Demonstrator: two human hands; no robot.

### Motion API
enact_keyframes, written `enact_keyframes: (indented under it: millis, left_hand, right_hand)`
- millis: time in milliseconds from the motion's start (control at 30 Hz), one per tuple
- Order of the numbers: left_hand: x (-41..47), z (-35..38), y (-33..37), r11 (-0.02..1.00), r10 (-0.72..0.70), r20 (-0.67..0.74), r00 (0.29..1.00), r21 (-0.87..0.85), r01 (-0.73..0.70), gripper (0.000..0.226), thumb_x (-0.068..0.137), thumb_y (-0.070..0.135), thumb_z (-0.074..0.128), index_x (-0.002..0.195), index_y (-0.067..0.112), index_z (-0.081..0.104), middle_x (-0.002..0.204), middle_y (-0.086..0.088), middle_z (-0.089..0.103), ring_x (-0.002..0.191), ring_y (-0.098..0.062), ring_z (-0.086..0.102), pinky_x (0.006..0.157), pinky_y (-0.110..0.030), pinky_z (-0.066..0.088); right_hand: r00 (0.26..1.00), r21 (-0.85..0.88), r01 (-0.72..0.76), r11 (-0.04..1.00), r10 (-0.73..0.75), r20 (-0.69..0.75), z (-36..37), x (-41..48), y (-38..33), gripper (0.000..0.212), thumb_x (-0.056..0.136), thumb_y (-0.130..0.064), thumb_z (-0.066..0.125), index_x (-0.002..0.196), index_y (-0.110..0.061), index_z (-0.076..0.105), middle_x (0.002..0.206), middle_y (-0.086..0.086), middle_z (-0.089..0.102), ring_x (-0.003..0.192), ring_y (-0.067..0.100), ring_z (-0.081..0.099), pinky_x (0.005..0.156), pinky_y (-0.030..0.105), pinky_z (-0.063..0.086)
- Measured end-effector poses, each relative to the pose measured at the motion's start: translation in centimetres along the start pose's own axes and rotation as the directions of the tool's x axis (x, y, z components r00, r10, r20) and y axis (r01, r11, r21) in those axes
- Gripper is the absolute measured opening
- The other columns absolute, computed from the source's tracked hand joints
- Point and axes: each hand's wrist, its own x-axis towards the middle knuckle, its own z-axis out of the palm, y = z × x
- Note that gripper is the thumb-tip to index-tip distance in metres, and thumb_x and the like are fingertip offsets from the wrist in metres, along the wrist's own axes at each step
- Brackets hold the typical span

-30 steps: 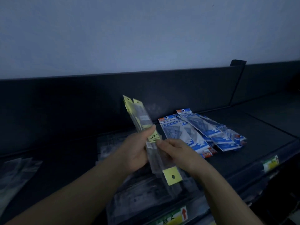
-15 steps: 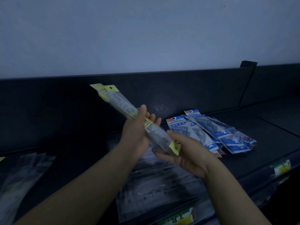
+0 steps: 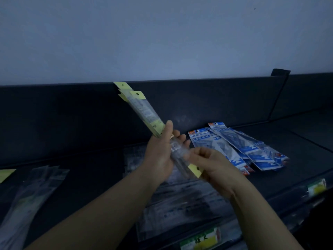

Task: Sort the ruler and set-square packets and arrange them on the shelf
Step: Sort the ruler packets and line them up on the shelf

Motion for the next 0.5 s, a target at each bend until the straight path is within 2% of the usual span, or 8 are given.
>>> enact_keyframes:
  millis: [67,167,233,300,367,433,500]
  left_hand:
    - [-0.5,-0.2,0.3,0.998,-0.068,0.011,0.998,-0.004,0.068,0.02,0.095,0.029,0.056,0.085,0.011,0.053,0.072,-0.003,0.056,0.068,-0.016,0.059,0.074,-0.036,0.057]
    - [-1.0,-0.4,0.6,0.995,-0.088,0.034,0.996,0.055,0.086,0.013,0.096,0.014,0.048,0.093,0.005,0.057,0.086,-0.011,0.066,0.083,-0.023,0.066,0.085,-0.043,0.054]
    - [-1.1,-0.8,0.6,0.982,-0.052,0.03,0.998,0.181,0.046,0.016,0.098,0.011,0.048,0.103,0.001,0.059,0.099,-0.016,0.07,0.089,-0.026,0.07,0.079,-0.045,0.057]
    - [-1.2,-1.2,0.6,0.965,-0.034,0.01,0.999,0.259,0.031,0.015,0.096,0.01,0.054,0.105,0.002,0.063,0.096,-0.017,0.072,0.079,-0.026,0.072,0.066,-0.04,0.06]
    - [-1.3,-1.5,1.0,0.967,-0.022,0.016,1.0,0.253,0.017,0.012,0.094,0.009,0.057,0.101,0.002,0.064,0.089,-0.014,0.073,0.073,-0.022,0.072,0.061,-0.033,0.059]
    - [-1.3,-1.7,1.4,0.976,-0.045,0.037,0.998,0.216,0.036,0.016,0.096,0.013,0.055,0.099,0.0,0.063,0.082,-0.012,0.074,0.072,-0.02,0.072,0.06,-0.03,0.06]
    - [-1.5,-2.2,2.0,0.974,-0.103,0.032,0.994,0.204,0.094,0.023,0.098,0.023,0.052,0.097,0.001,0.06,0.077,-0.009,0.072,0.066,-0.018,0.07,0.056,-0.027,0.059]
  right_hand:
    - [1.0,-0.03,0.006,1.0,-0.007,-0.022,-0.3,-0.2,0.2,0.02,0.069,-0.017,0.076,0.079,-0.005,0.063,0.073,0.01,0.067,0.061,0.016,0.063,0.055,0.025,0.052]
    - [0.998,0.072,-0.027,0.997,0.032,-0.06,-0.5,-0.2,0.4,0.011,0.072,-0.005,0.073,0.071,-0.003,0.062,0.065,0.012,0.067,0.053,0.018,0.063,0.049,0.026,0.053]
    - [0.992,0.091,-0.021,0.996,0.032,-0.119,-1.0,-0.1,0.3,0.016,0.075,0.0,0.071,0.067,-0.006,0.059,0.062,0.011,0.065,0.051,0.017,0.062,0.047,0.025,0.052]
    - [0.988,0.162,0.012,0.987,0.013,-0.155,-1.6,-0.1,0.3,0.018,0.076,0.003,0.069,0.069,-0.006,0.056,0.069,0.015,0.067,0.057,0.019,0.066,0.054,0.028,0.058]
    - [0.987,0.236,0.065,0.97,-0.028,-0.159,-2.2,0.0,0.2,0.012,0.078,0.002,0.067,0.077,-0.004,0.056,0.074,0.015,0.068,0.065,0.019,0.069,0.063,0.03,0.06]
    - [0.97,0.31,0.17,0.936,-0.103,-0.222,-3.1,0.3,-0.1,0.008,0.081,-0.003,0.064,0.087,-0.005,0.059,0.076,0.01,0.07,0.067,0.016,0.07,0.063,0.027,0.06]
    - [0.934,0.436,0.299,0.849,-0.167,-0.316,-4.4,0.6,-0.9,0.002,0.086,-0.006,0.059,0.087,-0.008,0.059,0.072,0.004,0.071,0.067,0.013,0.07,0.065,0.026,0.059]
